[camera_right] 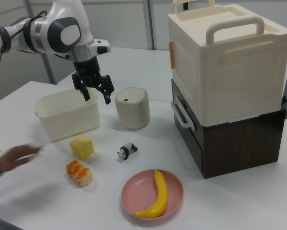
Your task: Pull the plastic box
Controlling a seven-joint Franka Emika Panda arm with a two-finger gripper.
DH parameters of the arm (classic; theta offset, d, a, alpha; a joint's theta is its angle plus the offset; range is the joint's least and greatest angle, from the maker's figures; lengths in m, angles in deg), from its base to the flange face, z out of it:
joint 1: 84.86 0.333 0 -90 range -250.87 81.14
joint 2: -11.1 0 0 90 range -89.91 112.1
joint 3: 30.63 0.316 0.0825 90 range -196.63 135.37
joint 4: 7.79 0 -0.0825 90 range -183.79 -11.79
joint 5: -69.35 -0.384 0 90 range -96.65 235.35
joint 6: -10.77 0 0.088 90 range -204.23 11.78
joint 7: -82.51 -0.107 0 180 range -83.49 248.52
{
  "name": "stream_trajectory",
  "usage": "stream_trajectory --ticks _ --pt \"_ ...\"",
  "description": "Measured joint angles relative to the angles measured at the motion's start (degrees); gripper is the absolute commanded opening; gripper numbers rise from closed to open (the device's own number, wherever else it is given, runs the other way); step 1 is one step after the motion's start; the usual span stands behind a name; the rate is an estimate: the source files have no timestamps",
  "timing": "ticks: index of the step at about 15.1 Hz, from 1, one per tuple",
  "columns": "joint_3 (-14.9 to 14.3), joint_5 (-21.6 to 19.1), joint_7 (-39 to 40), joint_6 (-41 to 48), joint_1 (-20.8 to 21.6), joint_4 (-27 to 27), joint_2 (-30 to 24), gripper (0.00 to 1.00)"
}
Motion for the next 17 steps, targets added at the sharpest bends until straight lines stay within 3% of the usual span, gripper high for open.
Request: stream_trajectory --ticks 12,14,17 --pt "0.63 -1.02 -0.01 0.04 0.06 0.07 0.27 1.00" --pt "1.11 -2.75 1.27 0.04 0.69 0.07 0.40 1.00" --pt "1.23 -7.50 9.39 0.02 3.21 0.08 1.10 1.00"
